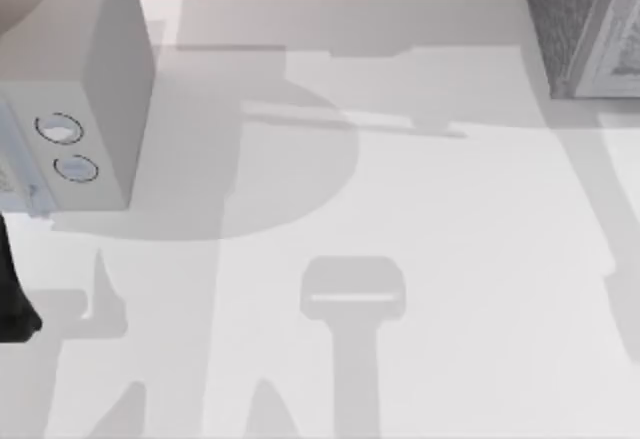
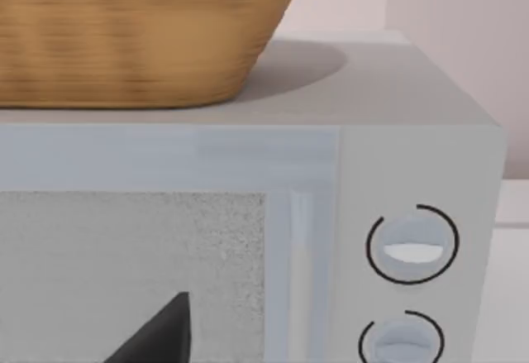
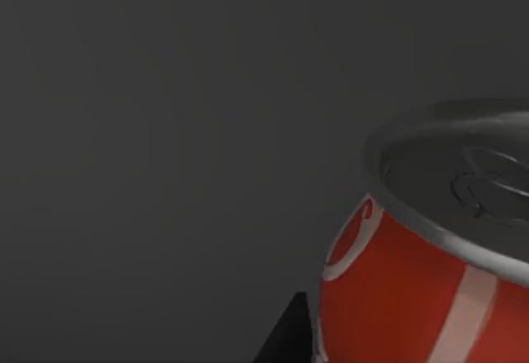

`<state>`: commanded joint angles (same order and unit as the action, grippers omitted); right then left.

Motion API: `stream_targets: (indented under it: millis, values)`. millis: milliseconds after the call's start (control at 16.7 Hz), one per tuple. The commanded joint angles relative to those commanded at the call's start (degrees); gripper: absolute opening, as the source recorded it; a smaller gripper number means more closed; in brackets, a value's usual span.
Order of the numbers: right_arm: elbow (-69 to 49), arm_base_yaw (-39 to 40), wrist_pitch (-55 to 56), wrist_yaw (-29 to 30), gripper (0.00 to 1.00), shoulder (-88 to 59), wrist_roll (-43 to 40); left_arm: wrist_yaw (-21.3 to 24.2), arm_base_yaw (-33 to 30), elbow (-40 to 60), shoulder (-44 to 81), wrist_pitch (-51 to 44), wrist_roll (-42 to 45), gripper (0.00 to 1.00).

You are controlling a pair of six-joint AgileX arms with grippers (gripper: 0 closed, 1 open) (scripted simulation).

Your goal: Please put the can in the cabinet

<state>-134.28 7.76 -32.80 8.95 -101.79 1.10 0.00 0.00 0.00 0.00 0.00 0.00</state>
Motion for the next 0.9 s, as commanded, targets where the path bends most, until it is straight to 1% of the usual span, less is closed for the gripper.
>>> stream_targets:
  millis: [660,900]
  values:
    - [-20.31,-1.81,-5.1,-1.55,0.0,-15.06,-0.06,0.0,0.0,0.0,0.0,0.0,0.0,1.0]
    - [-23.97,-2.19,-6.03,-1.9,0.0,-17.78,-0.08,0.0,0.0,0.0,0.0,0.0,0.0,1.0]
